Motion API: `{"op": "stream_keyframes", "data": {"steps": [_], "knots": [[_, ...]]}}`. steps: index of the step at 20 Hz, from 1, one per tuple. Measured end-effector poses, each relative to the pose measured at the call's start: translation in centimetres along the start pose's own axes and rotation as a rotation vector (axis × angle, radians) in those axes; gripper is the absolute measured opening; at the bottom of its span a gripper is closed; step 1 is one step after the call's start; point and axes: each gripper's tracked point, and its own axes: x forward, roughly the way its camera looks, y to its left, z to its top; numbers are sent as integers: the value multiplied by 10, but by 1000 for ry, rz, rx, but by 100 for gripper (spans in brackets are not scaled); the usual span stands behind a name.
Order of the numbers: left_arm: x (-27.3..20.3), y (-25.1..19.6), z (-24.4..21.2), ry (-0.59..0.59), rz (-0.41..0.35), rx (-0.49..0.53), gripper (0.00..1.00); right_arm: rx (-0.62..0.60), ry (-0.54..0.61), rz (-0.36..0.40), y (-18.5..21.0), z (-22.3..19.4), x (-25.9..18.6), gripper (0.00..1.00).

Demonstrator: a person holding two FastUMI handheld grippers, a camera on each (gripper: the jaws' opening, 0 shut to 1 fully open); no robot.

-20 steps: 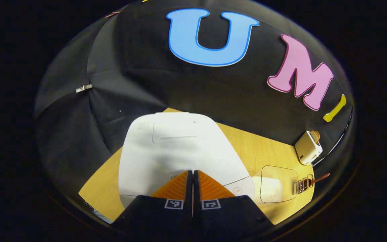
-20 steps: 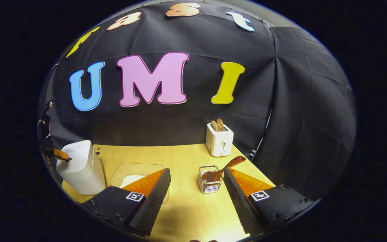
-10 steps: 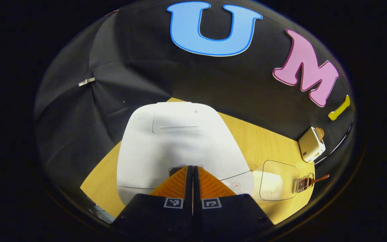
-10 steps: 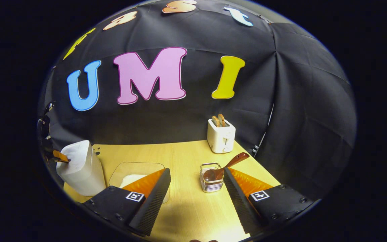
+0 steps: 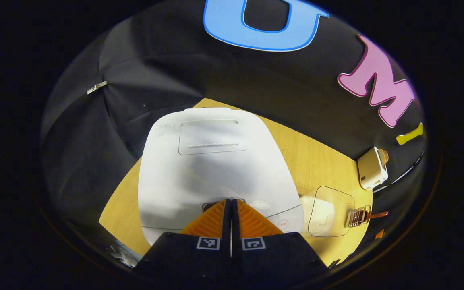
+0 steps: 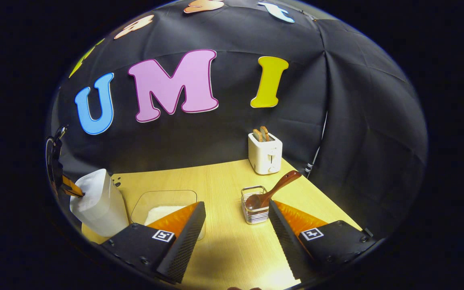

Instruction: Close the left gripper, press the button to open the rice cooker; take a wooden spoon from the chopstick holder with the right hand, scoop a spoonful of rice and pour it into the rice cooker, then put the wooden spoon back into the chopstick holder.

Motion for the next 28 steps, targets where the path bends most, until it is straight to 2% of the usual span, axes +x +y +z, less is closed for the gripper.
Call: {"op": "stream_keyframes", "data": {"steps": [2,4,7,10,12,14,18,20,24,28], "knots": [[-4,-1,4,-54,-12,-74,6,-8,-2,11,3,3,-2,99],[-12,0,10,-109,-40,-99,6,-40,-20,20,7,10,-6,99],[-44,-5,43,-286,-76,6,6,-73,-45,26,14,18,-12,99],[-77,-8,84,-479,-43,139,6,-77,-51,1,8,20,-17,99],[-97,-17,99,-566,-40,213,6,-74,-57,-26,1,22,-20,100],[-108,-32,95,-578,-75,261,7,-72,-66,-55,-6,24,-21,100],[-131,-62,82,-626,-188,214,5,-59,-64,-86,-16,26,-20,100],[-137,-70,73,-645,-221,194,5,-44,-63,-96,-20,27,-15,100],[-138,-86,40,-591,-260,196,5,-40,-49,-102,-28,26,2,100],[-139,-108,14,-531,-321,182,20,-16,-27,-101,-42,25,25,100]]}}
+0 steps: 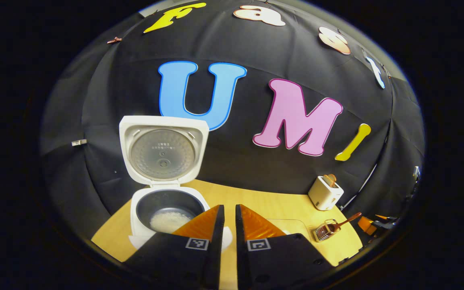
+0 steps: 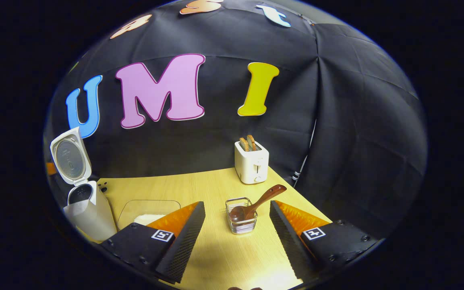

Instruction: Close the left gripper, press the button to open the rice cooker; take a wooden spoon from the chopstick holder with the right hand, scoop a spoonful of rice and pour it into the rice cooker, then put the wooden spoon back into the chopstick holder.

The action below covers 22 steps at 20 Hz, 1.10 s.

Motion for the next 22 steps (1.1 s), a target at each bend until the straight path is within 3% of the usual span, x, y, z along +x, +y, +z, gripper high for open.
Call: {"op": "stream_keyframes", "data": {"steps": [3,7,10,15,22], "knots": [[-6,-22,-4,17,-55,-7,41,2,36,-11,-22,-6,23,100],[-14,-35,-6,20,-46,19,96,59,98,5,-44,-22,55,99],[-20,-41,-13,45,-8,28,94,111,129,60,-47,-35,80,99],[-33,-51,-31,95,51,76,94,150,199,74,-56,-64,121,99],[-50,-86,-68,180,71,187,94,173,220,137,-44,-77,169,99]]}}
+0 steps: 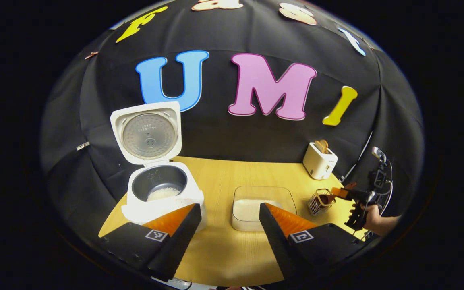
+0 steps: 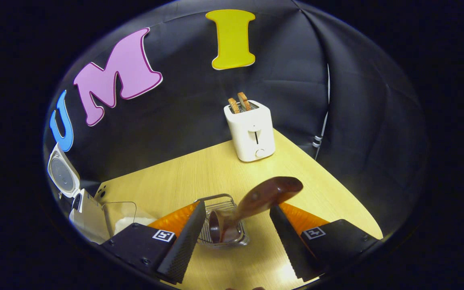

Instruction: Close the left gripper, press the button to open the rice cooker; take a wooden spoon from the chopstick holder with the right hand, scoop a spoonful of rice and pour it into the rice cooker, then put the wooden spoon back into the chopstick holder.

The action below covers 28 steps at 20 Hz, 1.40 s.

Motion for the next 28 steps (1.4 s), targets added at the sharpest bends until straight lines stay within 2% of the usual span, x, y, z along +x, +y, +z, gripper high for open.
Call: {"op": "stream_keyframes", "data": {"steps": [4,6,7,9,10,11,12,13,14,15,18,22,26,28], "knots": [[-11,-17,-7,2,-6,65,94,-19,-10,26,6,1,18,95],[-14,-19,-10,4,-2,45,92,-24,-12,34,10,1,22,87],[-16,-18,-11,3,1,31,92,-21,-11,38,11,1,23,76],[-19,-16,-15,6,5,4,92,-16,-10,39,13,0,26,66],[-19,-13,-18,7,7,-8,92,-18,-16,30,11,2,29,74],[-19,-10,-19,7,9,-19,92,-20,-23,26,10,4,29,28],[-19,-5,-21,9,11,-32,92,-25,-26,31,12,4,28,22],[-18,-1,-23,13,10,-46,92,-33,-24,36,12,6,25,30],[-15,4,-27,18,7,-60,92,-26,-31,45,15,7,28,14],[-13,9,-27,22,5,-74,92,-31,-29,46,19,8,27,22],[-7,23,-23,11,-19,-105,92,-89,-70,12,27,22,14,17],[0,52,-12,-18,-53,-93,95,-111,-122,-46,37,49,-11,17],[5,79,-6,-47,-106,-140,95,-17,-193,-66,62,96,-45,17],[9,94,-5,-56,-126,-160,94,-21,-243,-69,79,122,-66,17]]}}
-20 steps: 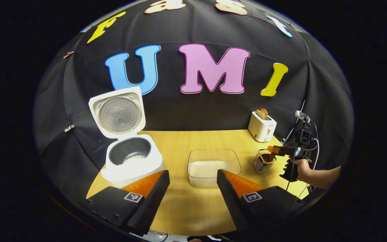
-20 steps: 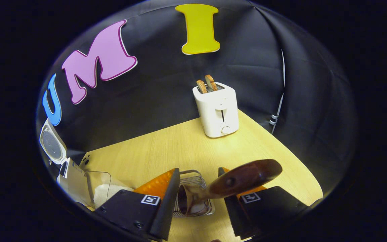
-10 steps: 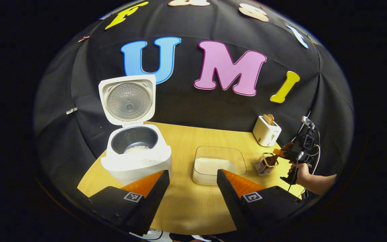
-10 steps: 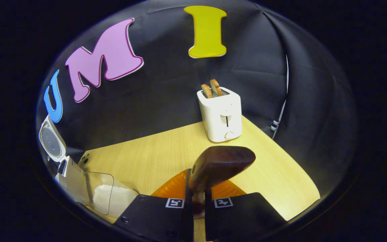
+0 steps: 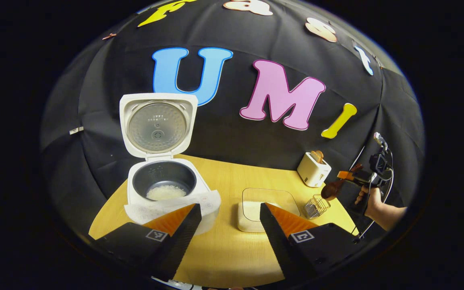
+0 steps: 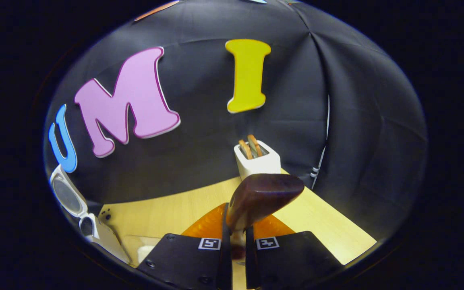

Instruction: Close the left gripper, press the button to open the rice cooker; take a wooden spoon from the chopstick holder with the right hand, scoop a spoonful of rice and pour it into the rice cooker, then put the wooden spoon back into the chopstick holder.

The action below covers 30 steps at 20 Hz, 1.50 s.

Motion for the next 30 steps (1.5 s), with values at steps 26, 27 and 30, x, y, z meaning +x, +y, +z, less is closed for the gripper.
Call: {"op": "stream_keyframes", "data": {"steps": [26,27,30], "knots": [[2,76,-11,55,12,-88,95,-351,126,170,200,-191,22,17],[4,80,-12,58,28,-90,95,-333,145,182,206,-197,21,17],[7,85,-14,61,47,-142,95,-293,194,236,230,-218,11,17]]}}
